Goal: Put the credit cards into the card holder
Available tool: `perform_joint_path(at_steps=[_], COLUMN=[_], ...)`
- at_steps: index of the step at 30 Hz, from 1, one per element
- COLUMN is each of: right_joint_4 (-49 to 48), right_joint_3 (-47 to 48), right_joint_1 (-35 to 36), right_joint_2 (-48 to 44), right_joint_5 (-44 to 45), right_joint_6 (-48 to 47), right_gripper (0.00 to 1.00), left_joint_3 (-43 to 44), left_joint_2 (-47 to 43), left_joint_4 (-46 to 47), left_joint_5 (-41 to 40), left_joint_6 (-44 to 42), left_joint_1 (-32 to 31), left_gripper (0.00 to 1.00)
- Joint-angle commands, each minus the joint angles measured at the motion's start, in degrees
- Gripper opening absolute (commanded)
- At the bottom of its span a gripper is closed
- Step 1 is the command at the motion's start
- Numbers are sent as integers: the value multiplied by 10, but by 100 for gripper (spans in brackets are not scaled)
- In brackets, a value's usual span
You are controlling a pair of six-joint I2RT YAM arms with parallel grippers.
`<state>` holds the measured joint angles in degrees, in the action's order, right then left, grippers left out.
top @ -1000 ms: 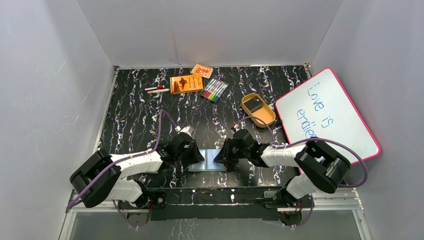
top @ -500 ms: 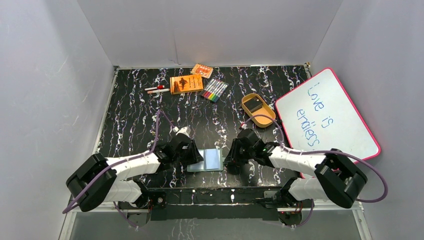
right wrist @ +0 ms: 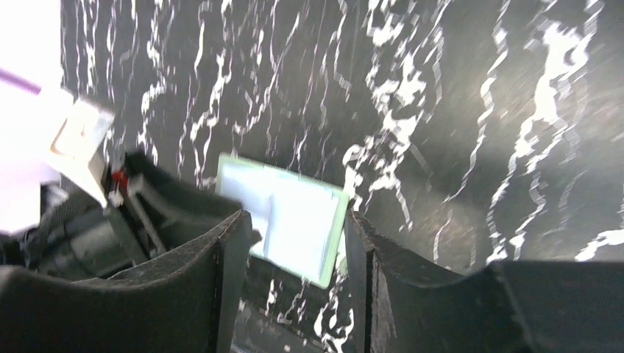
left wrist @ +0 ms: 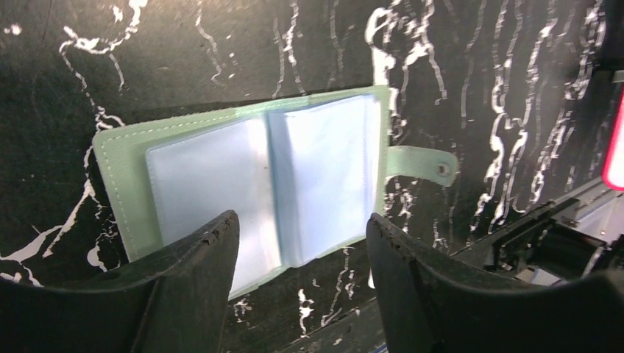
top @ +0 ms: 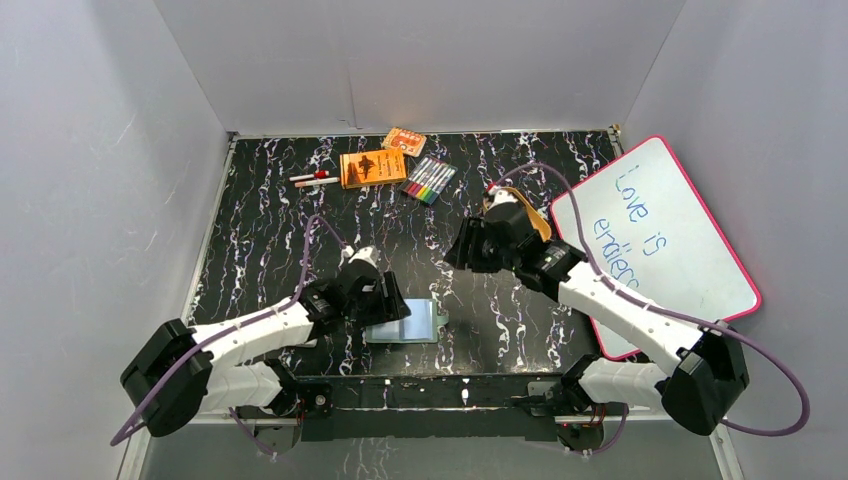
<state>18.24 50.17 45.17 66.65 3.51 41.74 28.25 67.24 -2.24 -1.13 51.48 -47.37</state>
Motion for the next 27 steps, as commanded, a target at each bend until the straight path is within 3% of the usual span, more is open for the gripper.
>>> perform_joint_path(at_steps=[1,11,19,27], right_joint_4=[26,-52,-105,-143], right_joint_3=[76,50,67,105], right_joint_1=[-48,-257,-319,-328], right_joint_2=[4,52,160,259], right_joint_5=[64,84,112,94], right_joint_6=[-36,97,142,200], right_gripper=[61,64,67,69], left_joint_3=[47,67,40,37], left_joint_2=[-36,-30,-65,-91], left_joint_4=[-38,-39,-54,-63], left_joint_5=[-11,-18,-41,-56], left_joint_6=[-14,-28,-29,-24], left_joint_1=[-1,0,0,0], left_gripper=[63,69,69,69])
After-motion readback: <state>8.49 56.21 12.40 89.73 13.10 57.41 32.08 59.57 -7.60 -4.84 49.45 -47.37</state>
